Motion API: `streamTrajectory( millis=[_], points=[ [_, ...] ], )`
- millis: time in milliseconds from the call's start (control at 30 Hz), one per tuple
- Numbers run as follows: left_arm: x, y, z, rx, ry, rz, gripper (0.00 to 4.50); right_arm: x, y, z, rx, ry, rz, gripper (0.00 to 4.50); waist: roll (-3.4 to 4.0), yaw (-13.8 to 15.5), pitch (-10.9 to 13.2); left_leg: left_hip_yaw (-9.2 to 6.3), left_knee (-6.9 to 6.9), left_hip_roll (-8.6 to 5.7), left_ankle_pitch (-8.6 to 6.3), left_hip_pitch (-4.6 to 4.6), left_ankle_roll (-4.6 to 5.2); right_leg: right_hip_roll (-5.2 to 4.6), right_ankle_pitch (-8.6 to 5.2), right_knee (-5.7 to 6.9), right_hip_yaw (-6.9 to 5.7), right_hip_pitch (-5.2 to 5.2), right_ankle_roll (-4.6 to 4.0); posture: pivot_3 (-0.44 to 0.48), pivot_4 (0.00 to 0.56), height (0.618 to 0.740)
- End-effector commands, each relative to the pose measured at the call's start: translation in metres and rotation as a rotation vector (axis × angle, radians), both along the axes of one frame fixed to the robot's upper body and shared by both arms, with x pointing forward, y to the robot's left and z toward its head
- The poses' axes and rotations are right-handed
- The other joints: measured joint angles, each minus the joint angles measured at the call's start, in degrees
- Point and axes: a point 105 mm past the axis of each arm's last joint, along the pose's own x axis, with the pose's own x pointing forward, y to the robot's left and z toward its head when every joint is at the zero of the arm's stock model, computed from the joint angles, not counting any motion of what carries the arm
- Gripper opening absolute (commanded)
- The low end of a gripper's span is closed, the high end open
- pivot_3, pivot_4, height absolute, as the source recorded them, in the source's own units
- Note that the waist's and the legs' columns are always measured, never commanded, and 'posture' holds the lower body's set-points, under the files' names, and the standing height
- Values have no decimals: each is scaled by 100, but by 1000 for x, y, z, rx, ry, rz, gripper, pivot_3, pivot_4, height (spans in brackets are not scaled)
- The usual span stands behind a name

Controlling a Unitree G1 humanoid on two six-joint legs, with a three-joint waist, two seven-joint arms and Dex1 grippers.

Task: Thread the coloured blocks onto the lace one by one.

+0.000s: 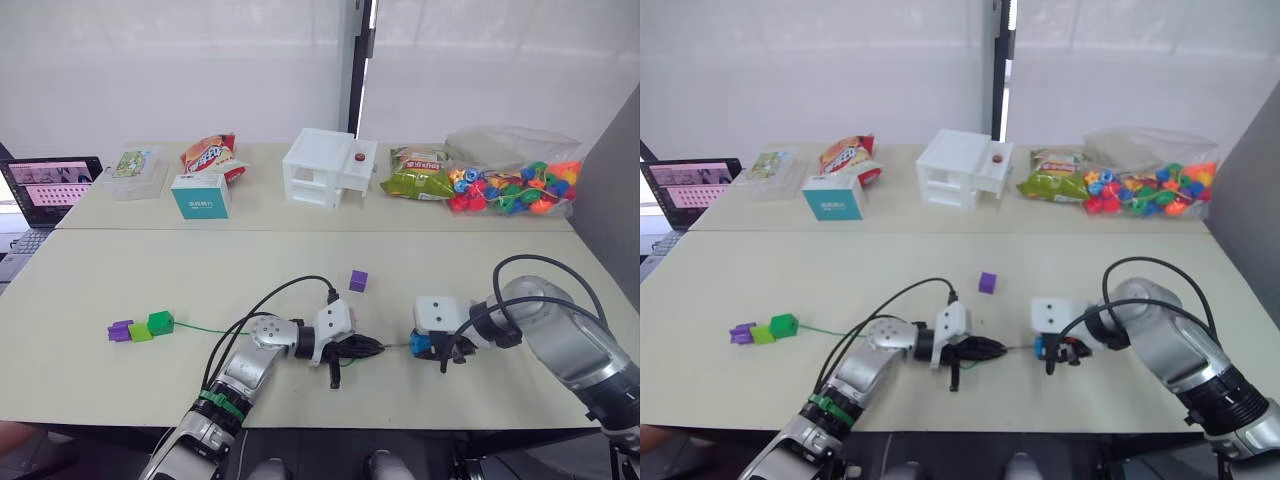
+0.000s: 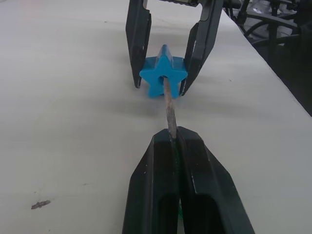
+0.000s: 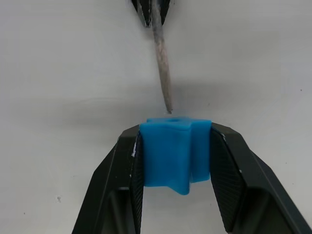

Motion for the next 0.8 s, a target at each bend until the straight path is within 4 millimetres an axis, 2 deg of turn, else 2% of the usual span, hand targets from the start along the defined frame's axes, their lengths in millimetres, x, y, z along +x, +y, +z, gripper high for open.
streamTrajectory(
  millis=[33, 300, 567, 800],
  points=[
    [-2, -5, 4, -4, -9, -25, 0, 1, 1, 8, 12, -36, -3, 1348, 0, -1, 0, 0, 0, 0, 0, 0, 0, 0, 0, 1, 0, -1, 0, 0, 150, 740],
    [1, -5, 5, -2, -22, -28, 0, -7, 9, 8, 35, -21, 29, 1348, 0, 0, 0, 0, 0, 0, 0, 0, 0, 0, 0, 2, 0, 0, 0, 0, 150, 740],
    [0, -5, 5, -4, -20, -29, 0, -14, 2, 8, 9, -6, 25, 1348, 0, 4, 0, 0, 1, -1, 0, -1, 0, 0, 0, 0, 0, 0, 0, 0, 150, 740],
    [0, -6, 4, -2, -22, -38, 0, -9, 0, 14, 13, -33, 9, 1348, 0, 4, 0, 0, 1, -1, 0, -1, 0, 0, 0, 1, 0, 0, 0, 0, 150, 740]
  ],
)
